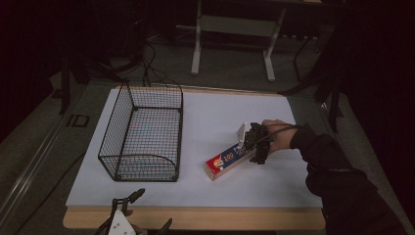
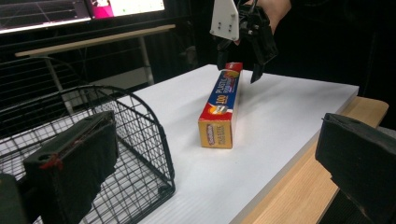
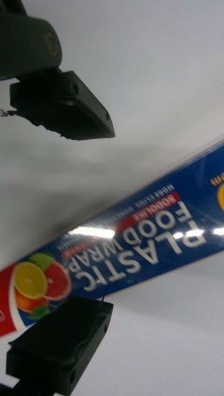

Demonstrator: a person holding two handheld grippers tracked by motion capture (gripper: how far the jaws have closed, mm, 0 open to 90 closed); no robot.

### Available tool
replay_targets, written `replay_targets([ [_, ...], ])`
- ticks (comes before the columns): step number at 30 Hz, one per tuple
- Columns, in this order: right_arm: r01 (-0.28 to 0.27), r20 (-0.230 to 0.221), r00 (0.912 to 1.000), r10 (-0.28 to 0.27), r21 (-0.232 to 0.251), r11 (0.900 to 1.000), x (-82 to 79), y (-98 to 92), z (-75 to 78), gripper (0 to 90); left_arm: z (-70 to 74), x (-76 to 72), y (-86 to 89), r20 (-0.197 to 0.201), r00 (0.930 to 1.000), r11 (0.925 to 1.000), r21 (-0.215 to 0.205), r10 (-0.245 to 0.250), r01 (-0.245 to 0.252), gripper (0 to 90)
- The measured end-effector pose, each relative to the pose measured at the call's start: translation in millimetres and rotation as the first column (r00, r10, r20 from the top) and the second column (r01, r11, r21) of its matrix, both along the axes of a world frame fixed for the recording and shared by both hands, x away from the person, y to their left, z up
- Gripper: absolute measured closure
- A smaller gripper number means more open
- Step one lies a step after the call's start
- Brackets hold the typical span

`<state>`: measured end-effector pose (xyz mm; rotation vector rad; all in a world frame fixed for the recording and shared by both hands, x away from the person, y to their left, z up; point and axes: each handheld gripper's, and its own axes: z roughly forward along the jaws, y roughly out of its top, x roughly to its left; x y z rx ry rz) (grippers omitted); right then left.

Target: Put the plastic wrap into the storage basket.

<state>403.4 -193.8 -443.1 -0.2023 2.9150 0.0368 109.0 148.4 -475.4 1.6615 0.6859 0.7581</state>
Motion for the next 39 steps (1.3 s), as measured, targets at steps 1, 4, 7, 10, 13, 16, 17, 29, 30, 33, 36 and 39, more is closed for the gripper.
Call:
replay_targets([
  [1,-0.011,0.002,0.9999,0.011,0.002,1.000,1.3,1.7,-0.7,13.9,-0.1,-0.8,0.5,0.000,1.0000,1.0000,-0.002,0.004,-0.004,0.0],
  [4,-0.029,0.007,0.9996,0.029,0.001,1.000,5.2,6.9,-3.1,13.9,-0.2,-2.6,2.0,-0.004,0.9999,0.9999,-0.006,0.015,-0.015,0.0],
  [7,-0.039,-0.014,0.9991,0.039,-0.011,0.999,8.7,11.6,-7.5,13.9,-0.6,-4.0,3.3,-0.009,0.9997,0.9997,-0.015,0.021,-0.021,0.0],
  [10,-0.060,-0.028,0.9979,0.059,-0.041,0.997,14.5,16.4,-14.7,14.0,-1.4,-6.1,4.1,-0.015,0.9994,0.9995,-0.012,0.030,-0.030,0.0],
  [13,-0.067,-0.028,0.9974,0.066,-0.042,0.997,18.2,17.9,-18.4,14.0,-1.5,-7.8,4.8,-0.015,0.9992,0.9993,-0.011,0.036,-0.036,0.0],
  [16,-0.078,-0.047,0.9960,0.075,-0.066,0.995,23.5,21.2,-27.5,14.8,-1.5,-9.9,6.1,-0.017,0.9989,0.9989,-0.016,0.043,-0.044,0.0],
  [17,-0.078,-0.047,0.9960,0.075,-0.066,0.995,23.5,21.2,-27.5,14.8,-1.5,-10.3,6.4,-0.018,0.9988,0.9988,-0.017,0.045,-0.045,0.0],
  [29,-0.149,-0.063,0.9878,0.142,-0.134,0.980,30.6,24.5,-50.9,23.4,-2.3,-15.4,9.1,-0.025,0.9973,0.9974,-0.021,0.069,-0.069,0.1],
  [30,-0.166,-0.070,0.9850,0.158,-0.138,0.976,30.3,26.0,-53.9,24.7,-2.4,-15.6,9.1,-0.026,0.9972,0.9973,-0.019,0.071,-0.071,0.0],
  [33,-0.184,-0.078,0.9816,0.174,-0.143,0.972,30.6,27.2,-54.4,26.6,-2.6,-16.2,9.1,-0.025,0.9969,0.9971,-0.017,0.074,-0.074,0.0],
  [36,-0.209,-0.098,0.9757,0.196,-0.152,0.966,30.5,25.8,-48.4,31.7,-2.6,-15.9,9.6,-0.025,0.9969,0.9970,-0.017,0.075,-0.075,0.0],
  [39,-0.209,-0.104,0.9755,0.194,-0.167,0.964,28.4,26.3,-47.8,32.7,-2.6,-15.5,9.4,-0.025,0.9970,0.9972,-0.018,0.073,-0.073,0.0],
])
